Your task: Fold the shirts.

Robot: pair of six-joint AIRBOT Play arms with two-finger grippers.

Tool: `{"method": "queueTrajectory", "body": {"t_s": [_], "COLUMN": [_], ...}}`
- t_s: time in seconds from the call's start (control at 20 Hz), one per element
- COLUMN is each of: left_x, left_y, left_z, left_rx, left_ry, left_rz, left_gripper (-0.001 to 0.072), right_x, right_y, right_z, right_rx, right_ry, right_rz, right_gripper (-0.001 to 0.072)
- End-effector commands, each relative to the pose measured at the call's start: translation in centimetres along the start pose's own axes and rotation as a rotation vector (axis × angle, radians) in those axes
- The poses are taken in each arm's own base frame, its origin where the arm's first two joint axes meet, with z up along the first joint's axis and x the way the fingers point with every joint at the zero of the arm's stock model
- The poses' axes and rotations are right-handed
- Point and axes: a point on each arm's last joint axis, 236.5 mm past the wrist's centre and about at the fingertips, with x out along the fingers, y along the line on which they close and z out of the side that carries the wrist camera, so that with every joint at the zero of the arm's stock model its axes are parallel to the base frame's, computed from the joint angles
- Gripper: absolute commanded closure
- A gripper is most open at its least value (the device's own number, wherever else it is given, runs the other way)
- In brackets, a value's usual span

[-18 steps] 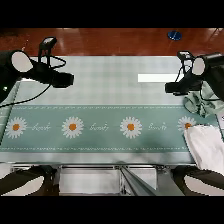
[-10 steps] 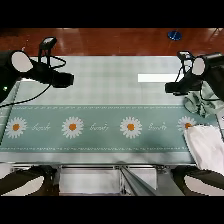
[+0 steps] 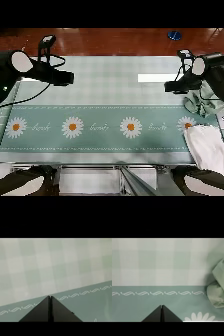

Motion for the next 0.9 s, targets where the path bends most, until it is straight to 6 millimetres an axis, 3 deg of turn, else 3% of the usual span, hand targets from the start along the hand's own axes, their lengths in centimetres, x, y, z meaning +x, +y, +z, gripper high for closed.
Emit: {"method": "queueTrajectory", "body": {"t_s": [0.0,0.1,0.2,0.25,0.35,0.4,0.5,0.6,0.7,0.75,0.85], "left_x": [-0.1,-0.2,-0.2,-0.2,-0.3,-0.3,0.7,2.2,3.0,3.1,3.2], "left_y": [0.0,0.0,0.2,0.2,0.3,0.3,0.6,0.8,0.9,0.9,0.7], "left_z": [2.7,3.4,5.0,5.5,6.6,7.1,7.1,5.7,4.4,4.2,3.9], "left_rx": [0.0,0.0,-0.002,-0.004,-0.009,-0.028,-0.056,-0.061,-0.064,-0.064,-0.066], "left_ry": [-0.116,-0.146,-0.211,-0.233,-0.277,-0.298,-0.292,-0.222,-0.165,-0.154,-0.142], "left_rz": [0.0,0.0,0.004,0.004,0.004,0.002,0.001,0.005,0.008,0.008,0.003], "left_gripper": [0.0688,0.0688,0.0688,0.0687,0.0685,0.0603,0.0194,0.02,0.02,0.02,0.02], "right_x": [0.0,-0.1,-0.5,-1.0,-2.5,-3.4,-5.4,-5.9,-4.9,-3.8,-0.1], "right_y": [0.2,0.5,-0.3,-1.6,-4.4,-6.1,-10.8,-16.0,-21.0,-23.0,-25.0], "right_z": [1.1,2.2,4.8,6.6,9.6,10.6,11.8,11.0,9.0,8.0,6.0], "right_rx": [0.0,0.005,-0.024,-0.059,-0.103,-0.12,-0.067,0.088,0.326,0.418,0.563], "right_ry": [-0.046,-0.095,-0.204,-0.282,-0.411,-0.455,-0.518,-0.525,-0.504,-0.487,-0.409], "right_rz": [0.008,0.021,-0.014,-0.076,-0.214,-0.3,-0.467,-0.536,-0.525,-0.502,-0.421], "right_gripper": [0.0681,0.0681,0.0678,0.0606,0.0286,0.0294,0.0293,0.0294,0.0297,0.0297,0.0297]}}
